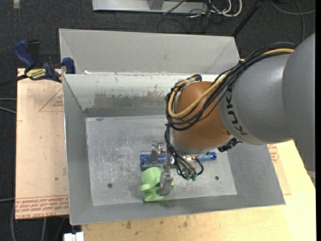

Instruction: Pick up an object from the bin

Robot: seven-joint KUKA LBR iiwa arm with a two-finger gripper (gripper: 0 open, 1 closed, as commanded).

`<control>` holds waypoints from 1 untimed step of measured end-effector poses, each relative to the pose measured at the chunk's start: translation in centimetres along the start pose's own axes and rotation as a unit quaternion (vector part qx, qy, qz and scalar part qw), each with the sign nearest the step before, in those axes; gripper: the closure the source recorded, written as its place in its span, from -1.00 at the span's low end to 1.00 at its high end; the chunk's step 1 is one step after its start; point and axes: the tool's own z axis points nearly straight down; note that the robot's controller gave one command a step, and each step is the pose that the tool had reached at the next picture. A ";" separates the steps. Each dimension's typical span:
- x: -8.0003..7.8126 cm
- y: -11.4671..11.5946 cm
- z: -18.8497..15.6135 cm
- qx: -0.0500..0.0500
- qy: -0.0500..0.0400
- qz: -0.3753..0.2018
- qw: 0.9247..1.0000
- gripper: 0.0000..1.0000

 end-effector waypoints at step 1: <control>0.1 -0.7 4.1 -0.001 -0.009 -0.047 0.999 -1.00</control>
Offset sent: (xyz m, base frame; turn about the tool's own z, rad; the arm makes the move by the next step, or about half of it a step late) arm -0.0065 -0.0111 -0.0597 -0.1002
